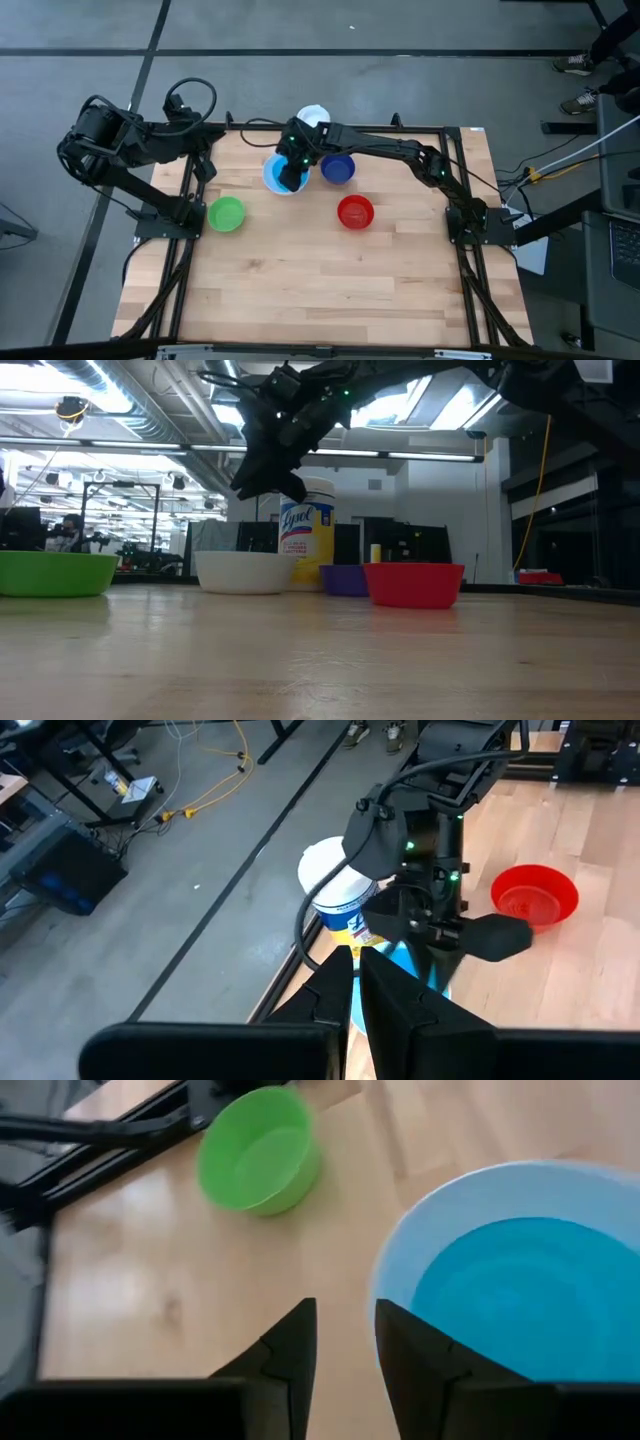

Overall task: Nest bowls inside each other
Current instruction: Stack the red bowl on top of the light blue bowl

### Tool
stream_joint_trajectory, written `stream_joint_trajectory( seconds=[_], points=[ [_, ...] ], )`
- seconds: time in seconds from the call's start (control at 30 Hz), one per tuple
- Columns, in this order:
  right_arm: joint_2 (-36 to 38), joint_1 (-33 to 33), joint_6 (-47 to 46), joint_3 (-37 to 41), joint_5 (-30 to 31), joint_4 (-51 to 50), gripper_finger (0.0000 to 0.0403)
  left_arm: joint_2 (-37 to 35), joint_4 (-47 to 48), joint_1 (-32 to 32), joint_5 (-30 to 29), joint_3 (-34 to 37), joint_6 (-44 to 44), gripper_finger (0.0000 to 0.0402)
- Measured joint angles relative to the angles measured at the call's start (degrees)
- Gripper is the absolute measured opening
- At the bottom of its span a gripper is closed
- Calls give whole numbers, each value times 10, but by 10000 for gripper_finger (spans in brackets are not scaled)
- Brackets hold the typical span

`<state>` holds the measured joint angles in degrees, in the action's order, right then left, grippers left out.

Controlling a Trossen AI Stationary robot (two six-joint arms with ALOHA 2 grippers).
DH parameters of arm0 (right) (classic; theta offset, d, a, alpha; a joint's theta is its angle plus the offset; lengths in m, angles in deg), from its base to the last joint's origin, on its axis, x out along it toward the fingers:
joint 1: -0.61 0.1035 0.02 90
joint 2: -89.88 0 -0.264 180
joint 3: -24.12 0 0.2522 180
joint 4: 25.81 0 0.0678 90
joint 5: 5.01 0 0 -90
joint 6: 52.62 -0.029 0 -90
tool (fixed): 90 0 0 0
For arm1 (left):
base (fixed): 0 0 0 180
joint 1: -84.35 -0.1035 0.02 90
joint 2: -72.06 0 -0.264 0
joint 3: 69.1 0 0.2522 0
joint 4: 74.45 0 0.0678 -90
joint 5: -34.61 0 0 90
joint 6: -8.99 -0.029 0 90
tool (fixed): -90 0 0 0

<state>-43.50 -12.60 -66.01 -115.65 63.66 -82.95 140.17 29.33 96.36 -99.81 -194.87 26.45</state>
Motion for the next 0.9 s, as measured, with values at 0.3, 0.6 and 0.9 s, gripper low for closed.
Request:
stream_joint_trajectory(
  seconds=[0.3, 0.6, 0.9],
  points=[
    [7, 56, 82, 0, -72, 12, 102, 0, 0, 1, -13, 0, -21, 19],
    [105, 61, 146, 0, -17, -43, 84, -20, 0, 53, -80, 0, -29, 19],
    [174, 58, 233, 0, 98, -409, 90, -36, 0, 89, -99, 21, -16, 19]
  ],
)
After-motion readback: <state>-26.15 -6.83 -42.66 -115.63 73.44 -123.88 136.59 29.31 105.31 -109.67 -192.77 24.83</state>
